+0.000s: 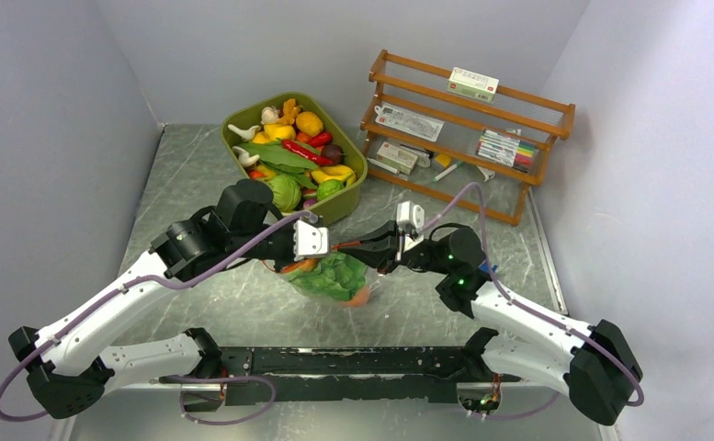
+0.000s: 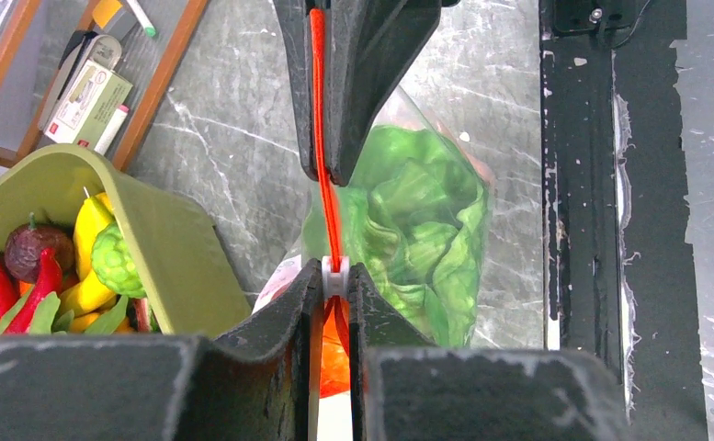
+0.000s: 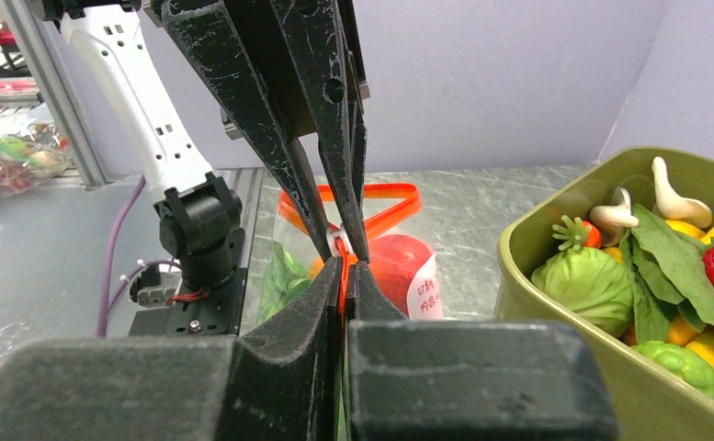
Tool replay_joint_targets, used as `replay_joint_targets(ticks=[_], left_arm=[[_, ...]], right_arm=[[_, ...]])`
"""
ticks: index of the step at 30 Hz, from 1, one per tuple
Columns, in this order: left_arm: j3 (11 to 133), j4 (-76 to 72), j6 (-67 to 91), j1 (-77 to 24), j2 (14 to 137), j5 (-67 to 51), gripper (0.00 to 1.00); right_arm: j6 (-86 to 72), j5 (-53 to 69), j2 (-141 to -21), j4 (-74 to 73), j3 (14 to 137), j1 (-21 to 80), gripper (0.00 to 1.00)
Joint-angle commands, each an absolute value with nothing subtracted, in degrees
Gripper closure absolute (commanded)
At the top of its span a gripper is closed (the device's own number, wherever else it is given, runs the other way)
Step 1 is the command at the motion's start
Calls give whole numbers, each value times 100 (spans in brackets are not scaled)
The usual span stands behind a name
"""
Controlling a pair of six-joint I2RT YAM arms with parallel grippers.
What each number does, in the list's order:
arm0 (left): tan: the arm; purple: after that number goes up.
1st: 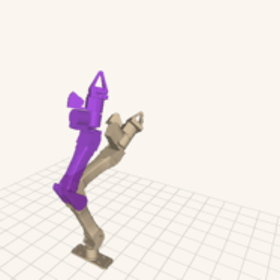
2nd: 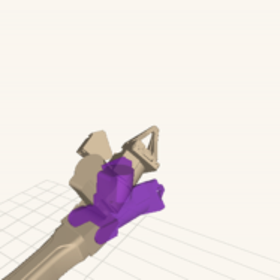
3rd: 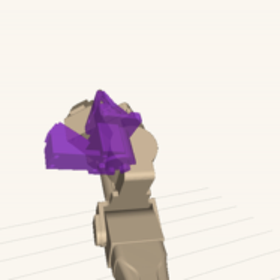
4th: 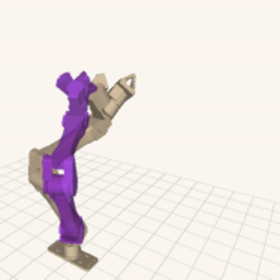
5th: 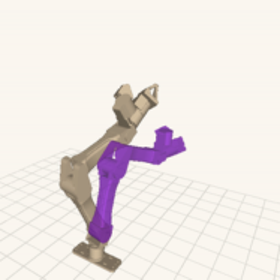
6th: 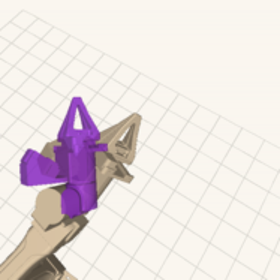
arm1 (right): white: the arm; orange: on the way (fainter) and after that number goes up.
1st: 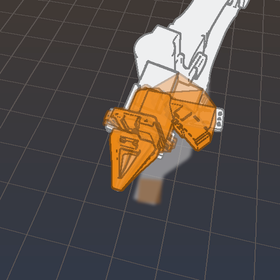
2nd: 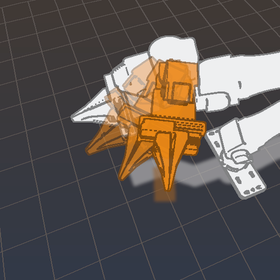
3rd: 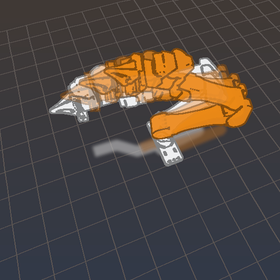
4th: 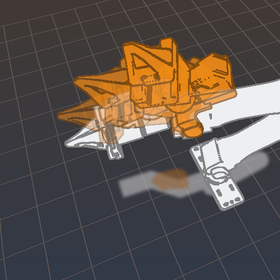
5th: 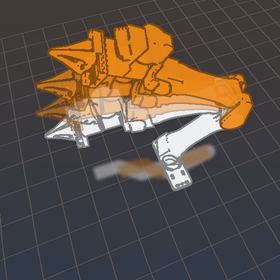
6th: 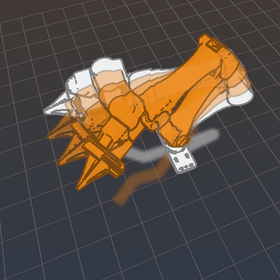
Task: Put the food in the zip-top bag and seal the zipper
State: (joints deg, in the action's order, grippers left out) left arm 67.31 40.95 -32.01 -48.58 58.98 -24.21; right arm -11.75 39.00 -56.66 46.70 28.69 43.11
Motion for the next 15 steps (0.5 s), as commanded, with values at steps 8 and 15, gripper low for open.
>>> replay_joint_targets(ticks=[8, 15], left_arm=[[6886, 4719, -3085, -4776, 5763, -2156, 93], [6827, 4679, -3074, -4778, 5785, -2177, 93]], right_arm=[[-1178, 3551, -5179, 5270, 2712, 3995, 100], [-1320, 3500, -5080, 5431, 2498, 3816, 100]])
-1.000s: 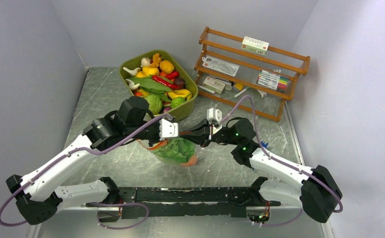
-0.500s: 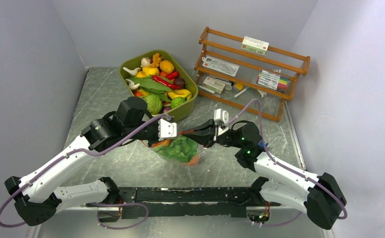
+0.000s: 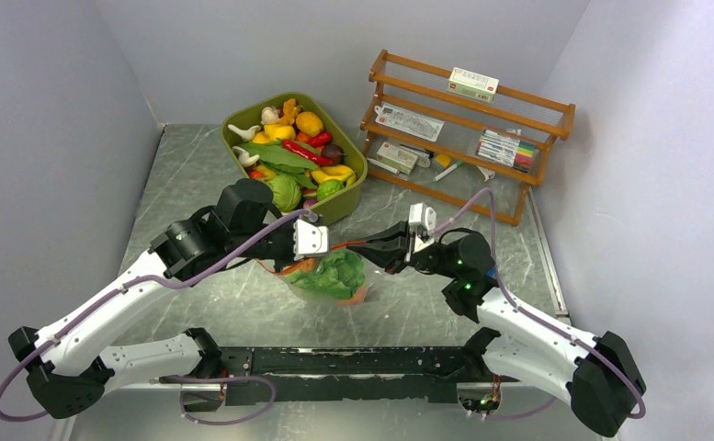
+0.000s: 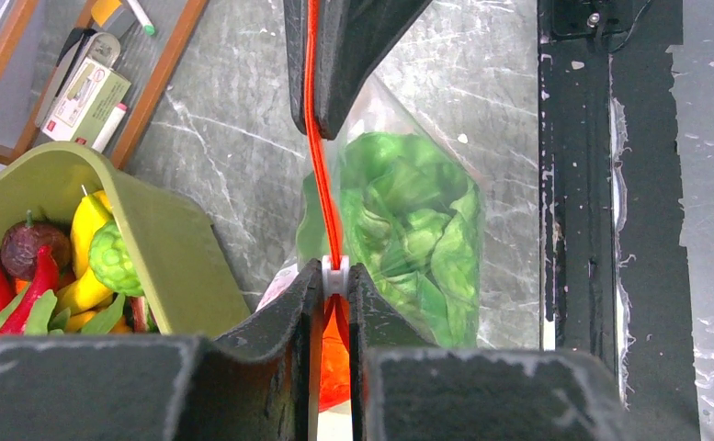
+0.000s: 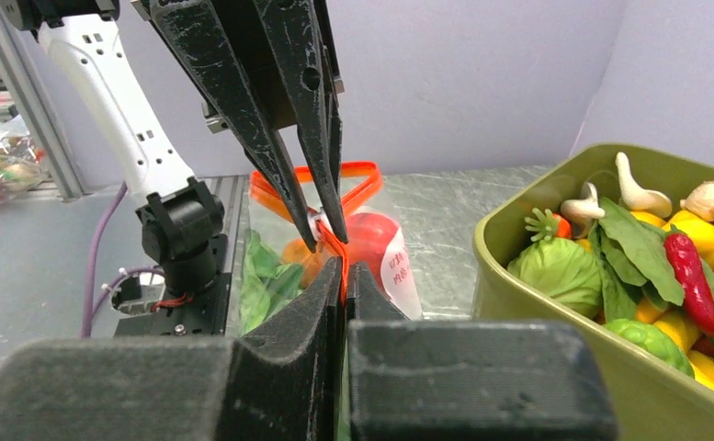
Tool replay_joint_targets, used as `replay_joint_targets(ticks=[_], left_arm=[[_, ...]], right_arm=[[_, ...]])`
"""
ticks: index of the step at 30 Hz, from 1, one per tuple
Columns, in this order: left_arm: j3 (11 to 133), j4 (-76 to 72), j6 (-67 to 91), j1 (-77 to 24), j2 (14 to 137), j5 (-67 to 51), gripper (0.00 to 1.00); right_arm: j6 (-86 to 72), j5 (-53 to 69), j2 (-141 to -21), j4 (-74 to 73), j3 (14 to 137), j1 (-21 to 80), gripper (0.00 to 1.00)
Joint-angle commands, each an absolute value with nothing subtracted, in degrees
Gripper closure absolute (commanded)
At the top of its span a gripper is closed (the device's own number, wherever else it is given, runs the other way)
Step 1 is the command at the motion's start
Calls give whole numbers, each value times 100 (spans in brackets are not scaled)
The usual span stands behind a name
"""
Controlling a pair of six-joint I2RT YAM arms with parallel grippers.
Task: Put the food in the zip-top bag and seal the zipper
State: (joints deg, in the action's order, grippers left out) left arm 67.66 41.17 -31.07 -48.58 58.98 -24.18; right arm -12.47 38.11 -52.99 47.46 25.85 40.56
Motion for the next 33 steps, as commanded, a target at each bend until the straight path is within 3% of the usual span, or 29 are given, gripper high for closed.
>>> replay_joint_targets(ticks=[1, 5, 12, 19, 25, 33], left_arm=[[6833, 4698, -3077, -4774, 5796, -2152, 93], [6998, 4742, -3325, -4776, 5919, -2064, 93], [8448, 5603, -3962, -4776, 7089, -1986, 93], [7847, 4975, -3973, -4778, 7155, -2498, 93], [7804, 4773, -3970, -4781, 7253, -2668, 93], [7707, 4581, -3835, -4779, 7137, -2755, 93]], right_arm=[[-1360, 3513, -5089, 5468, 2462, 3777, 100], [-1315, 3560, -5148, 5447, 2388, 3702, 100], [-1142, 3650, -5401, 5008, 2093, 3711, 100], [836, 3622, -4556, 1204, 3149, 3716, 49], [2343, 3653, -4764, -585, 4183, 3734, 43], [3069, 4014, -5381, -786, 4687, 3869, 41]])
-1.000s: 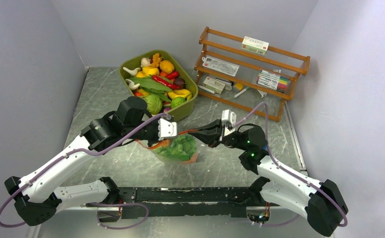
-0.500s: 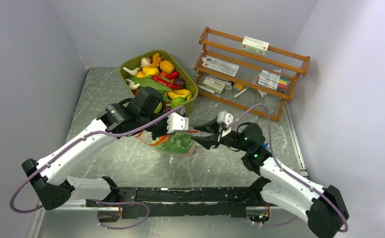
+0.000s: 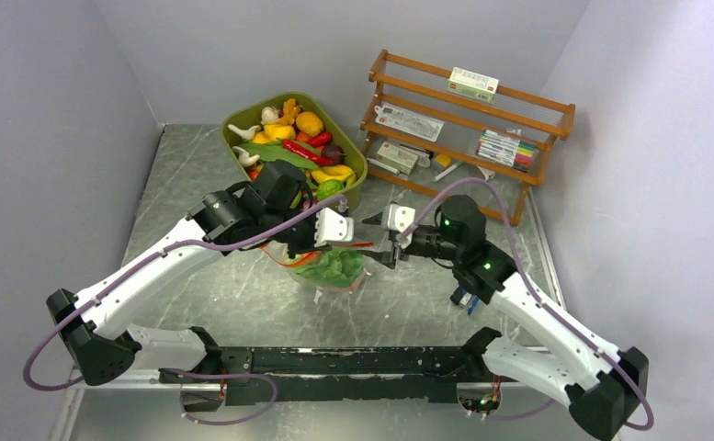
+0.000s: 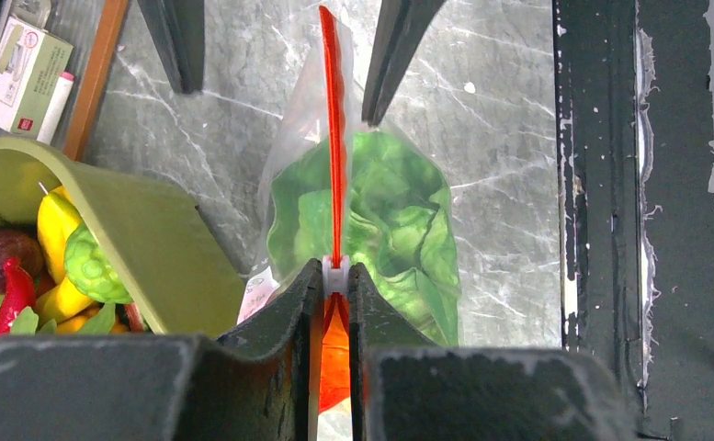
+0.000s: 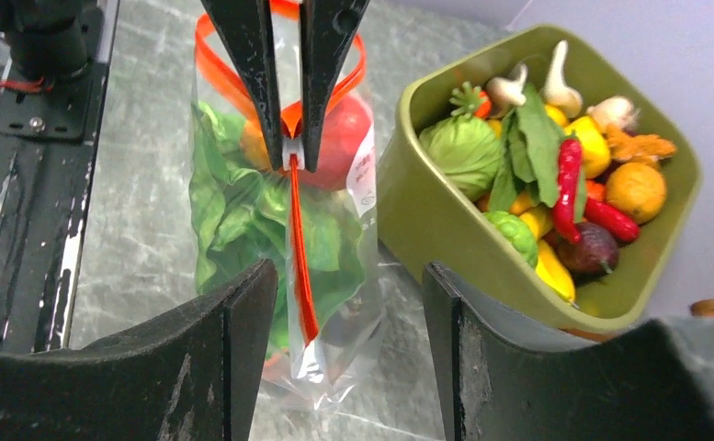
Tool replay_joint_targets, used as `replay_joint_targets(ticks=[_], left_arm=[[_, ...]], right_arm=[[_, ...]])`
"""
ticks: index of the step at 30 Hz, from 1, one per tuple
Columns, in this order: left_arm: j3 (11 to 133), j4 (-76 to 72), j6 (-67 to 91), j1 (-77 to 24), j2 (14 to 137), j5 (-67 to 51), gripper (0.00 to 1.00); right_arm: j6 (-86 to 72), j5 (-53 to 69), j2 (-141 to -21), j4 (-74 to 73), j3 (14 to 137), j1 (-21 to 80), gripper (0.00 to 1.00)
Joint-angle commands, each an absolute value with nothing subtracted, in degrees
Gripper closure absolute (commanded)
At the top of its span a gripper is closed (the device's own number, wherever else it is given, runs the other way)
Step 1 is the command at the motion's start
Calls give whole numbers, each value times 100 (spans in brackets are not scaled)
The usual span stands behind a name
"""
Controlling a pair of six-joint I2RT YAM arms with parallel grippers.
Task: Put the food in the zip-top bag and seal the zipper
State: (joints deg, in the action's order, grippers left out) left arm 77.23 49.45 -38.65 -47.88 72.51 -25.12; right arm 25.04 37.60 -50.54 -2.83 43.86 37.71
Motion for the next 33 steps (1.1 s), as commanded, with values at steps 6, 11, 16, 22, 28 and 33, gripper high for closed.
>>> replay_joint_targets(ticks=[6, 11, 16, 22, 28, 33], left_arm=[[7759, 4555, -3773, -4776, 7167, -2823, 93], [7746, 4507, -3729, -4773, 7165, -2858, 93], [7692, 4448, -3692, -4779, 7108, -2899, 93], [7538, 4405, -3658, -4778, 7005, -2851, 93], [7313, 4379, -3588, -4774, 6805, -2752, 93], [7196, 4550, -3597, -4781, 6577, -2529, 93]], right_arm=[[2970, 3516, -5687, -827, 4930, 4391, 43], [2750, 3084, -5904, -412, 4885, 4866, 48], [2643, 2862, -6106, -167, 4948, 5050, 65], [2339, 2750, -5816, 524, 4535, 5054, 100], [2050, 2427, -5447, 1059, 4075, 5011, 100], [1873, 2001, -5067, 1315, 3716, 4830, 100]])
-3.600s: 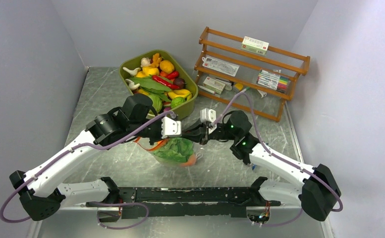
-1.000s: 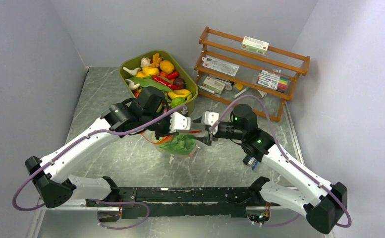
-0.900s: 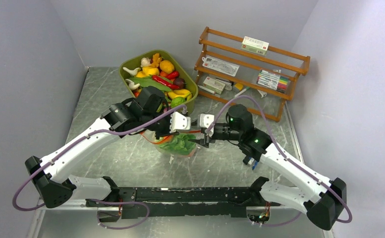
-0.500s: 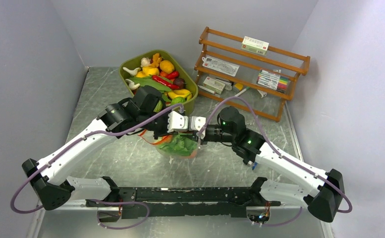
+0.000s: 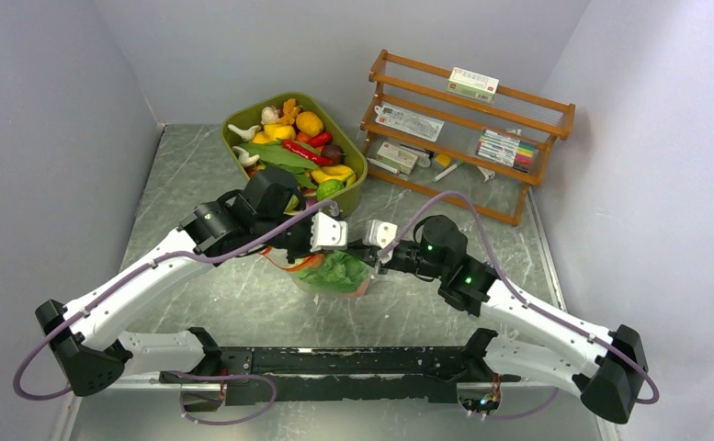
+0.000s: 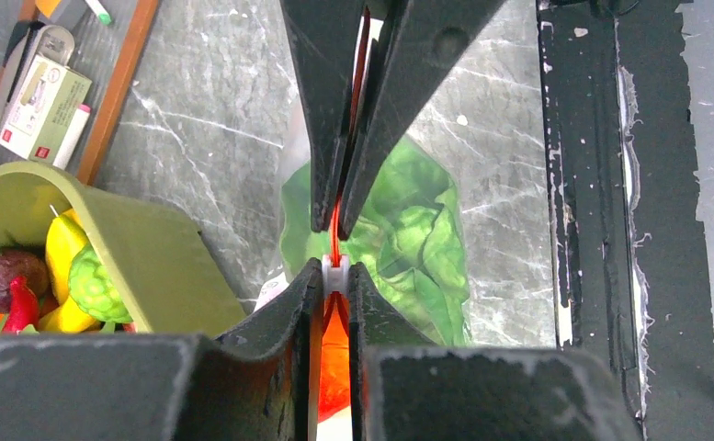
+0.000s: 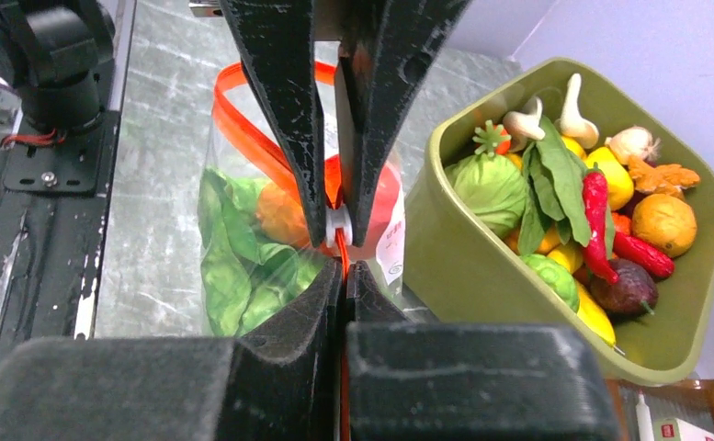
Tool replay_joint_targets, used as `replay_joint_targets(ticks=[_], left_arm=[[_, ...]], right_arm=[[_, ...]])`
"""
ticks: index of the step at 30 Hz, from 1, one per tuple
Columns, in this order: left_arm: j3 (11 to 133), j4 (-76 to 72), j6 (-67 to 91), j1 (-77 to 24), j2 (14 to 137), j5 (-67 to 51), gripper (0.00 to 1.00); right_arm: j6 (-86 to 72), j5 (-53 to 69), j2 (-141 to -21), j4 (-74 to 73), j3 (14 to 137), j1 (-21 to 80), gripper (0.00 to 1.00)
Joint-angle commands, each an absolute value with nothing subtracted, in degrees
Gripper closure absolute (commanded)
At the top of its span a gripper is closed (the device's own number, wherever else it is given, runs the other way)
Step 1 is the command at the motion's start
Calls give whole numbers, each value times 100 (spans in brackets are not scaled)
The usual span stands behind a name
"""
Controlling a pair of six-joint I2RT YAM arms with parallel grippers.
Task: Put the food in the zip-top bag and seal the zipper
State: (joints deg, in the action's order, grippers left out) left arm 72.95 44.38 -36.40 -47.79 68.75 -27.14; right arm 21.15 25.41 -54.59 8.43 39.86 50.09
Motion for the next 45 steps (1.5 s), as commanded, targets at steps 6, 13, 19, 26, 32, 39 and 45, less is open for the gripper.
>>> replay_joint_targets(ticks=[6, 13, 19, 26, 32, 39, 45], left_arm=[[7249, 4688, -3577, -4780, 6441, -2358, 93], [7413, 4847, -3581, -4772, 6444, -2186, 93], [7353, 4895, -3538, -4765, 6394, -2076, 93], [7176, 4888, -3474, -4762, 6348, -1978, 93], [7050, 4889, -3449, -4735, 6258, -1838, 93], [8038, 5442, -3917, -4712, 6801, -1512, 93], [8550, 5025, -3300, -4781, 7087, -1981, 93]], right_arm=[[1953, 1792, -4730, 1235, 3702, 4703, 100], [2134, 1565, -4598, 957, 3728, 4649, 100], [2135, 1403, -4428, 909, 3591, 4559, 100], [2106, 1399, -4335, 912, 3514, 4468, 100], [2102, 1310, -4418, 985, 3374, 4410, 100], [1985, 1801, -4643, 1217, 3433, 4324, 100], [1297, 2238, -5037, 2575, 2631, 4277, 100]])
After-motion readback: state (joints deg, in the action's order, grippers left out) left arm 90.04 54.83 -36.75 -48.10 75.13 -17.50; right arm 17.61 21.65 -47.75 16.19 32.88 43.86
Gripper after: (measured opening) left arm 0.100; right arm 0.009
